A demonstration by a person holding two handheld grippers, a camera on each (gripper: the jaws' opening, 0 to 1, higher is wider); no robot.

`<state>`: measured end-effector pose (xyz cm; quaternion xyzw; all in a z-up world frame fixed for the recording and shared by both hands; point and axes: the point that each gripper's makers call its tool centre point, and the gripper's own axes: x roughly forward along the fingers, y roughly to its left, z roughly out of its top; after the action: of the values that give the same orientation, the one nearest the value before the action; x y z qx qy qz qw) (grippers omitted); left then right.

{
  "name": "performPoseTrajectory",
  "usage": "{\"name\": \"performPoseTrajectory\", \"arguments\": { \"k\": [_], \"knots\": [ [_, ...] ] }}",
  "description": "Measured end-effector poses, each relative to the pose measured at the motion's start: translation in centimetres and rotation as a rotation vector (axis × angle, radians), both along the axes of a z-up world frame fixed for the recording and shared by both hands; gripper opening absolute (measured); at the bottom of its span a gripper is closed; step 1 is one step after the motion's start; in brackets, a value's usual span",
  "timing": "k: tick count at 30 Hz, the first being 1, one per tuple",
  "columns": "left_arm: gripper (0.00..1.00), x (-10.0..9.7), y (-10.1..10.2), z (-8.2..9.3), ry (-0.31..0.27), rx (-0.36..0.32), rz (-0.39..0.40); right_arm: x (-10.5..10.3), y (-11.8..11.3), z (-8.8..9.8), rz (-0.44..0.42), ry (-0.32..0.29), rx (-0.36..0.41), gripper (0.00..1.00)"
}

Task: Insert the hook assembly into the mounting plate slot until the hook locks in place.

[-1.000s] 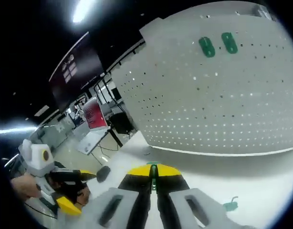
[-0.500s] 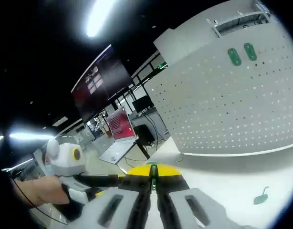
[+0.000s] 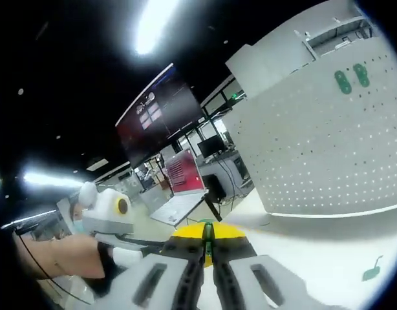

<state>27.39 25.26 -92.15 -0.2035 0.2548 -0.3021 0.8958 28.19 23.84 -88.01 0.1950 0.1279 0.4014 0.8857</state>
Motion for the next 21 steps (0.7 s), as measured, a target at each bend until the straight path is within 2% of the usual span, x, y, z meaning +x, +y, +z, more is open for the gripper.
{"name": "performPoseTrajectory", "arguments": {
  "k": [3,6,14,21],
  "knots": [
    [0.23,-0.1,0.2,0.1,0.008,-0.018,0.013,-0.3,0.6,0.1,0.020,-0.016,-0.004,0.00],
    [0.23,0.0,0.6,0.1,0.010,-0.011,0.040,-0.6,1.2,0.3,0.035,-0.021,0.010,0.00],
    [0.06,-0.5,0.6,-0.2,0.017,-0.033,0.043,-1.4,2.5,-0.1,0.073,-0.026,0.001,0.00],
    [0.03,-0.8,0.9,-0.5,0.017,-0.030,0.052,-2.1,3.0,-0.4,0.083,-0.040,-0.026,0.00]
  ]
}}
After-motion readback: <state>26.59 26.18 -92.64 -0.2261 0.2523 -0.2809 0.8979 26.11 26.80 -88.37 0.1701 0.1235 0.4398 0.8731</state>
